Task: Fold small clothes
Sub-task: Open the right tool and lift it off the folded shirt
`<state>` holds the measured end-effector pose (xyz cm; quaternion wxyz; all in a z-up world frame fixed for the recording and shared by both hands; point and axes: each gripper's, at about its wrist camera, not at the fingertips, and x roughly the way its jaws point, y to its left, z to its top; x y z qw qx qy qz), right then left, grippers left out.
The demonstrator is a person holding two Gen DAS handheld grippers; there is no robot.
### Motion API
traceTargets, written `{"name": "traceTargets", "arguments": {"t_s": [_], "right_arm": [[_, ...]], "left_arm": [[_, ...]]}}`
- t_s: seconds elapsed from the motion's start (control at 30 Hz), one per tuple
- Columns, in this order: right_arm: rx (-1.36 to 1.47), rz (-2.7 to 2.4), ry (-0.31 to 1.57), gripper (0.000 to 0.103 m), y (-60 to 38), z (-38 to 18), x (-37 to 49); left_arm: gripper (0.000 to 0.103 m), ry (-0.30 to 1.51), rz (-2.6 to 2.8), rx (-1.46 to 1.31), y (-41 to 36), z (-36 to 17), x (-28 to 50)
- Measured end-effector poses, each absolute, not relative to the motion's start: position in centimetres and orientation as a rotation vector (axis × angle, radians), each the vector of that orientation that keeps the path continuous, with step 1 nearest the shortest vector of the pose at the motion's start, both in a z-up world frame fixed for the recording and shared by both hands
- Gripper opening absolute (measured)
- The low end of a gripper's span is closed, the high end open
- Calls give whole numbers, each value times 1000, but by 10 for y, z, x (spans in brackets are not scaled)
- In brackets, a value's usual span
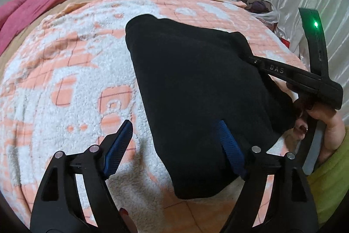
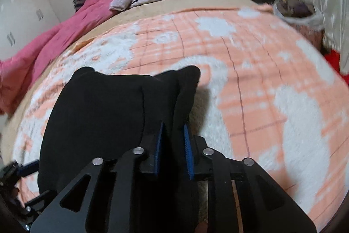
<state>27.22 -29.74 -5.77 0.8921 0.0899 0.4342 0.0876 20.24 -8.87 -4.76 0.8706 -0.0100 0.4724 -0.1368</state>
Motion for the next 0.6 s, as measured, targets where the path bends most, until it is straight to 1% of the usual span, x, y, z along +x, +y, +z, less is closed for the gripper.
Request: {"name": "traceTargets", "arguments": {"t_s": [0.03,0.13,0.17,0.27,0.3,0.37,0.43,0.47,0.6], "right_arm": [[205,172,900,29,-300,-58,272],[210,141,897,41,-303,-54,268],[204,130,891,44,-302,-52,266],[202,115,863,46,-304,-44,256],[203,108,859,50,-305,-42,252],[200,104,838,54,-307,-37,243],[194,102,817,71,-307,-30,233],[197,110,793,73,-308,-25,227],[196,123,721,88,-309,-3,203]], "left_arm": [[75,989,-286,-28,-88,-48,203],[75,984,-284,-25,-87,-47,201],[75,981,-283,-21,-87,-47,201],[75,980,-283,-28,-86,-46,199],[74,982,-284,-35,-85,-46,199],[75,981,-285,-40,-85,-45,198],[75,977,-286,-45,-84,-43,196],[75,975,-285,-45,-84,-42,194],[76,949,-280,-44,-81,-34,187]]}}
